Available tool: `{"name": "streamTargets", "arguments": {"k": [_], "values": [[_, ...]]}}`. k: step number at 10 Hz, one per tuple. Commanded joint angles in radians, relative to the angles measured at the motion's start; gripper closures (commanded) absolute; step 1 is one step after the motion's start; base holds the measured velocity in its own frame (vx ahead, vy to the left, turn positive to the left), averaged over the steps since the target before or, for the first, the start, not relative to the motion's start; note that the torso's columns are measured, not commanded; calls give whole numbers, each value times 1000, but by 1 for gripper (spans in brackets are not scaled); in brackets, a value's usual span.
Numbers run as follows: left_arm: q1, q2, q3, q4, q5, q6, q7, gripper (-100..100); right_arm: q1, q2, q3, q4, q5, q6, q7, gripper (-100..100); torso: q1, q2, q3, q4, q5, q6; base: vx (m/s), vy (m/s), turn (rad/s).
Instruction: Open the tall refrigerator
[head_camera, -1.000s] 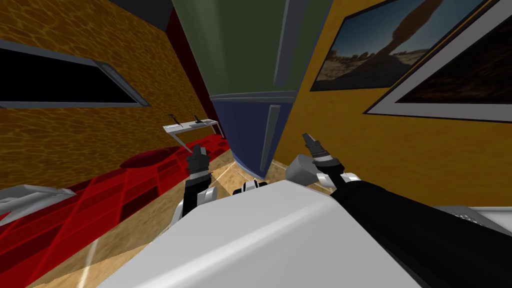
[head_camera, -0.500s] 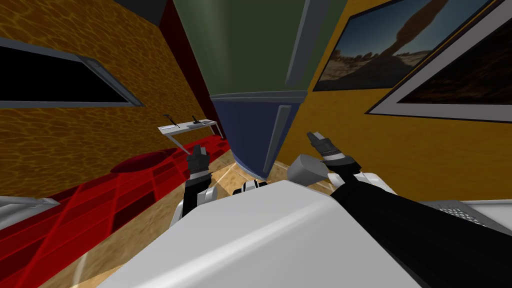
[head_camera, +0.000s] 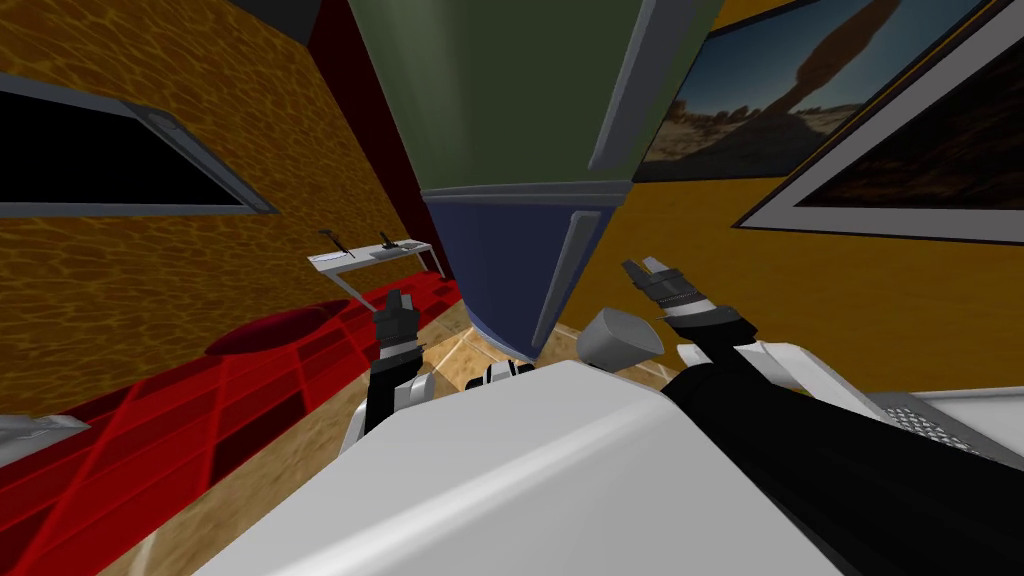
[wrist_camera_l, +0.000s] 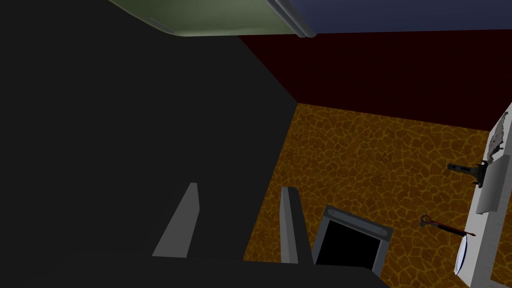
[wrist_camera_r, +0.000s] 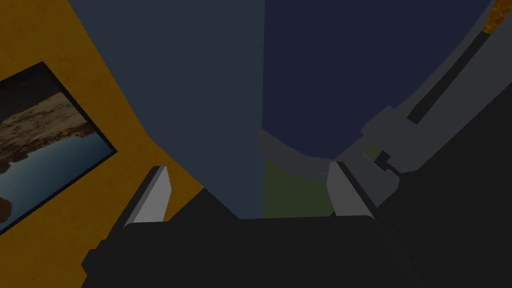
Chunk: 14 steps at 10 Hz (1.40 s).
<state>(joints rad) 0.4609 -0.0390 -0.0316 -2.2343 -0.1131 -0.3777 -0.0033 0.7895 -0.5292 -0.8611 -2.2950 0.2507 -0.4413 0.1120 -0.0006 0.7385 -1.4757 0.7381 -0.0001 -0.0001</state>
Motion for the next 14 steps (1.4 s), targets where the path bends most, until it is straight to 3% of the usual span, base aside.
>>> {"name": "streamTargets", "arguments": {"k": [1, 2, 3, 5, 6, 8, 9, 14], "values": [[0, 0, 0, 0, 0, 0, 0, 0, 21, -30, -59, 12, 12, 2, 8, -100, 1, 0, 0, 0, 0, 0, 50, 81, -38], [0, 0, 0, 0, 0, 0, 0, 0, 38, -60, -99, 19, 23, 12, 14, -100, 0, 0, 0, 0, 0, 0, 74, 95, -75], [0, 0, 0, 0, 0, 0, 0, 0, 38, -60, -107, 19, 23, 12, 14, -100, 1, -2, -1, 0, 0, 0, 53, 76, -32], [0, 0, 0, 0, 0, 0, 0, 0, 71, -119, -177, 33, 45, 33, 26, -100, 1, 0, 0, 0, 0, 0, 68, 112, -74], [0, 0, 0, 0, 0, 0, 0, 0, 71, -120, -200, 33, 45, 33, 26, -100, 2, -2, -1, 0, 1, 0, 76, 102, -43], [0, 0, 0, 0, 0, 0, 0, 0, 103, -177, -277, 49, 66, 52, 38, -100, 0, 0, 0, 0, 0, 0, 63, 117, -72], [0, 0, 0, 0, 0, 0, 0, 0, 103, -177, -289, 49, 66, 52, 38, -100, 1, 0, 0, 0, 0, 0, 47, 99, -31], [0, 0, 0, 0, 0, 0, 0, 0, 160, -281, -441, 75, 103, 88, 58, -100, -1, 0, 0, 0, 0, 0, 59, 102, -61]]}}
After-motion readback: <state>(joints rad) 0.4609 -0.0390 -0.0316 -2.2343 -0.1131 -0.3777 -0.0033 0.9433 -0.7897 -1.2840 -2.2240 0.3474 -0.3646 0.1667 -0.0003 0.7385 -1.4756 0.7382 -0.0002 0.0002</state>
